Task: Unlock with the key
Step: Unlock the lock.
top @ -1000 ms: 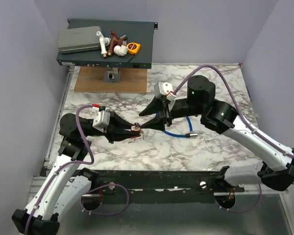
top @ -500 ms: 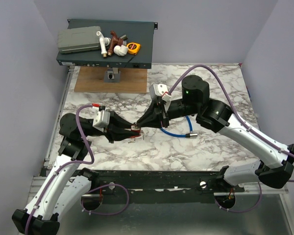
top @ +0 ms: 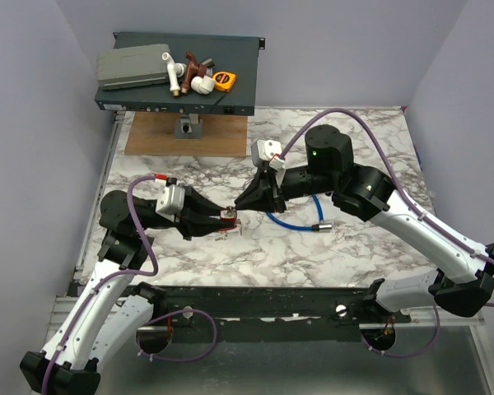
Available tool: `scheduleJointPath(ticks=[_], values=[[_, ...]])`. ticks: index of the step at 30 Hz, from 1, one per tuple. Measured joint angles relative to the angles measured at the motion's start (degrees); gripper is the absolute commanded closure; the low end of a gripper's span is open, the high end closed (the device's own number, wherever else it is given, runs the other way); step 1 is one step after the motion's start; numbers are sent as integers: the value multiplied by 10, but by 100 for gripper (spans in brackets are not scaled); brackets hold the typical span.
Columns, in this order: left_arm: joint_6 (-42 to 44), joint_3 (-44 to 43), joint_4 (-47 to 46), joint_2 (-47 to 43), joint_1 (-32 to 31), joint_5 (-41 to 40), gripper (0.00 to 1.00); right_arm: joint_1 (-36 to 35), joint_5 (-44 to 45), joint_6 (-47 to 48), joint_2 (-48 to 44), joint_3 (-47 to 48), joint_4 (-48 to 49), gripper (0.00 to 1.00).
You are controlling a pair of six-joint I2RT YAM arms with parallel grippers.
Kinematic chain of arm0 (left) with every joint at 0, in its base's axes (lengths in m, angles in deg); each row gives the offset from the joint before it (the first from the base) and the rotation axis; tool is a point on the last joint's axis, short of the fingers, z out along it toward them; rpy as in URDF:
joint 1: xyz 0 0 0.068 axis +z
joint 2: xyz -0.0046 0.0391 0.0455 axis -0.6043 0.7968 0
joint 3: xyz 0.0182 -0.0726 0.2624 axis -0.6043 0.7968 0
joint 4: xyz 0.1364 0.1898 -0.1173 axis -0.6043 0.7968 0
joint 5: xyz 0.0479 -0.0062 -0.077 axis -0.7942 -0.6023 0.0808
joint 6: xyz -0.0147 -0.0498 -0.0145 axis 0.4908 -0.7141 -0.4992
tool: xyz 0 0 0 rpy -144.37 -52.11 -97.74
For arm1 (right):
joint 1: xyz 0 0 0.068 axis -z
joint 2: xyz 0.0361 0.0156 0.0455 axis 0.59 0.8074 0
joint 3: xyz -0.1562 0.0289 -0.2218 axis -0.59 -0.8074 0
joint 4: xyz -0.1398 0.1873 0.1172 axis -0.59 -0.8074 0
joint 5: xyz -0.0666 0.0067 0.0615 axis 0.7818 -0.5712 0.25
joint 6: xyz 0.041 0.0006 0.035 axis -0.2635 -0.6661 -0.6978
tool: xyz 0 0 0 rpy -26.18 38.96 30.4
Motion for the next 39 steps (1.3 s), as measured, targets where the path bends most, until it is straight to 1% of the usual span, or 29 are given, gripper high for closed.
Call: scheduleJointPath(ticks=[4,7,8,10,12,15,22,25,27,35,39], values=[[0,-2,0,0,0,0,100,0,13,8,0,0,-16,76],[0,-2,0,0,0,0,100,0,13,9,0,5,-26,65],[0,-2,0,0,0,0,100,0,13,10,0,8,-28,59],[0,-2,0,0,0,-1,100,0,14,11,0,13,-31,51],[0,-2,0,0,0,-1,100,0,14,12,0,19,-32,48],[0,-2,0,0,0,-3,100,0,15,13,0,30,-31,48],[0,-2,0,0,0,-4,100,0,14,3,-5,40,-10,55],[0,-2,0,0,0,-4,100,0,6,-2,0,52,-11,61],[0,-2,0,0,0,-5,100,0,-1,-3,5,58,-10,63],[6,-2,2,0,0,-9,100,0,-22,-7,23,65,-12,65],[7,-2,2,0,0,-10,100,0,-29,-8,26,65,-12,70]])
